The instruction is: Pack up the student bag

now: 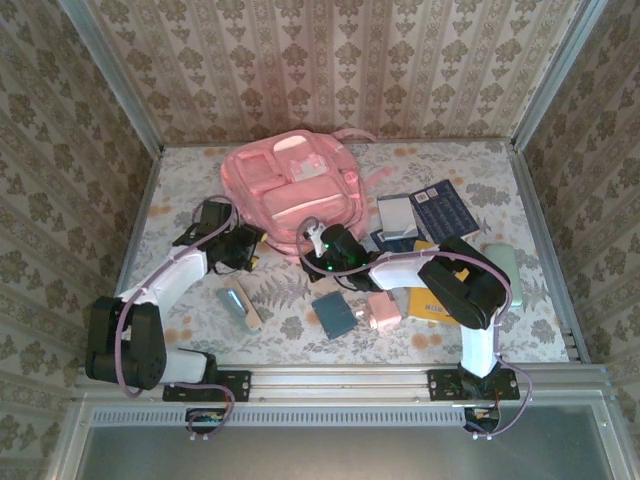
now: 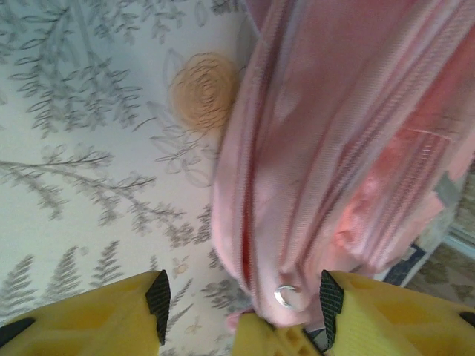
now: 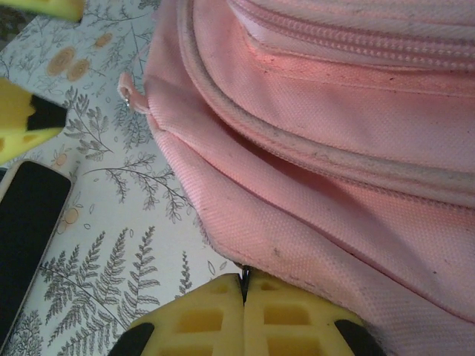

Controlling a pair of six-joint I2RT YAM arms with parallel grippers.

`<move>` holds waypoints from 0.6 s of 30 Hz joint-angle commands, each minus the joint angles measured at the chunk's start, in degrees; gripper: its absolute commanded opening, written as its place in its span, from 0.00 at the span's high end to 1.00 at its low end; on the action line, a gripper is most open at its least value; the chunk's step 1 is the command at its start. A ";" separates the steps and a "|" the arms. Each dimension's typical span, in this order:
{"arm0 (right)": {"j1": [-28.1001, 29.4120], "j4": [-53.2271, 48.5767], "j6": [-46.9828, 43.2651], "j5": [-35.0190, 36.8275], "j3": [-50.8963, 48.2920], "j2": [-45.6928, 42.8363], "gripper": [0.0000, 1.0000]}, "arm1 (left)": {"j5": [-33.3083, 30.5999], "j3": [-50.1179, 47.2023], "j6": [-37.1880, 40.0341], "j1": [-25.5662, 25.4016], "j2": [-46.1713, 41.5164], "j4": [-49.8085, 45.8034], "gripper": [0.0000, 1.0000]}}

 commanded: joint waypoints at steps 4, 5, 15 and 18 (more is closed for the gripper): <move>1.07 1.35 1.67 -0.82 2.01 1.69 1.00 | 1.78 -0.22 -5.84 -1.53 3.20 12.97 0.48; 1.08 1.25 1.80 -0.92 2.06 1.71 1.00 | 1.97 -0.44 -6.25 -1.89 3.81 13.80 0.49; 1.14 0.27 2.07 -0.02 2.40 1.38 1.00 | 1.76 -4.98 -6.24 -2.12 1.38 13.36 0.54; 1.28 0.27 2.03 0.09 2.13 1.41 1.00 | 1.64 -5.98 -5.83 -1.48 -0.44 12.47 0.55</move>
